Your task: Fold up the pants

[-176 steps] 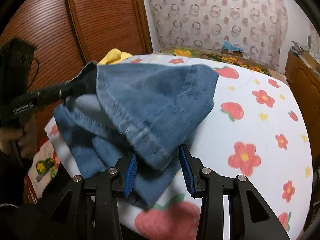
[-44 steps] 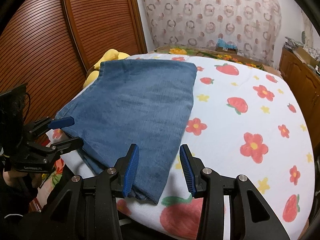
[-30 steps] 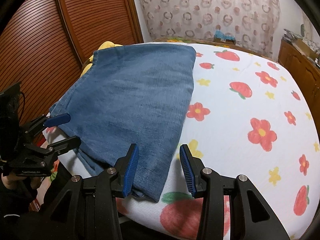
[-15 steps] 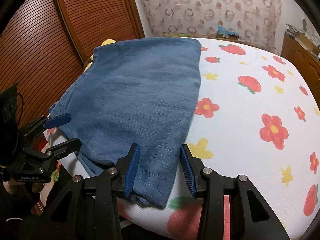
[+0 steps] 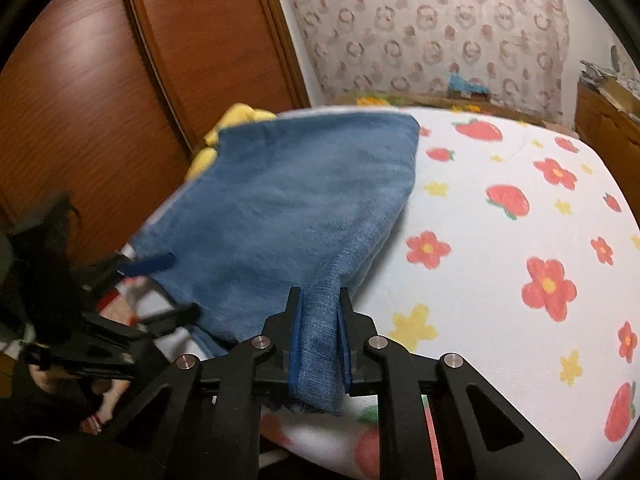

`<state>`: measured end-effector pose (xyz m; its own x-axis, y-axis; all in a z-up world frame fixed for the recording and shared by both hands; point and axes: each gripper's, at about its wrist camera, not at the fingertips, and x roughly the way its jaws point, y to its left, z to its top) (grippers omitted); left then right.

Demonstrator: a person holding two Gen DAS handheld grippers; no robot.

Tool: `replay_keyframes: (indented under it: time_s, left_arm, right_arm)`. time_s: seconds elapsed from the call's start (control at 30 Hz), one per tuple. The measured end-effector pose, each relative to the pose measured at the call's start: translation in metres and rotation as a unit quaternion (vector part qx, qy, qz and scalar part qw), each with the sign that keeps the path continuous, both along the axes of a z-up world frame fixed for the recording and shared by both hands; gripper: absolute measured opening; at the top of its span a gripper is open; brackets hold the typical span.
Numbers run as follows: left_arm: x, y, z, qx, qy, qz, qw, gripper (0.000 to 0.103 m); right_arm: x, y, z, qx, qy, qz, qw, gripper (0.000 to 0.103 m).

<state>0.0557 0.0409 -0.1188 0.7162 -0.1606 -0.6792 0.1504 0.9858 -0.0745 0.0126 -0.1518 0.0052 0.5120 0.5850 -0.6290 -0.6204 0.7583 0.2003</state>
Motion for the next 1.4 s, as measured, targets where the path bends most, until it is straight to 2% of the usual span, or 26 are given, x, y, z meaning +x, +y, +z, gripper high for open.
replay_keyframes:
  time_s: [0.4, 0.5, 0.63, 0.97, 1.23, 1.4]
  left_arm:
    - [0.002, 0.004, 0.004, -0.014, 0.001, 0.001, 0.9999, 0.087]
    - [0.000, 0.014, 0.007, -0.048, 0.001, 0.007, 0.9988, 0.087]
    - [-0.004, 0.025, 0.013, -0.069, -0.004, 0.011, 0.9976, 0.087]
    - [-0.019, 0.058, 0.039, -0.061, -0.040, 0.054, 0.9959, 0.087]
    - [-0.030, 0.097, 0.041, -0.067, -0.049, 0.099, 0.9916, 0.087]
    - [-0.037, 0.115, 0.039, -0.069, -0.051, 0.119, 0.9891, 0.087]
  right_arm:
    - [-0.011, 0.001, 0.018, 0.028, -0.021, 0.029, 0.999, 0.014]
    - [-0.011, 0.005, 0.026, 0.035, -0.032, 0.041, 0.998, 0.013]
    - [-0.011, 0.015, 0.034, 0.032, -0.043, 0.055, 0.997, 0.013]
    - [-0.002, 0.047, 0.047, 0.034, -0.058, 0.091, 0.994, 0.012]
    - [0.002, 0.092, 0.052, 0.019, -0.077, 0.140, 0.987, 0.012]
    - [0.008, 0.124, 0.052, 0.016, -0.073, 0.173, 0.982, 0.012]
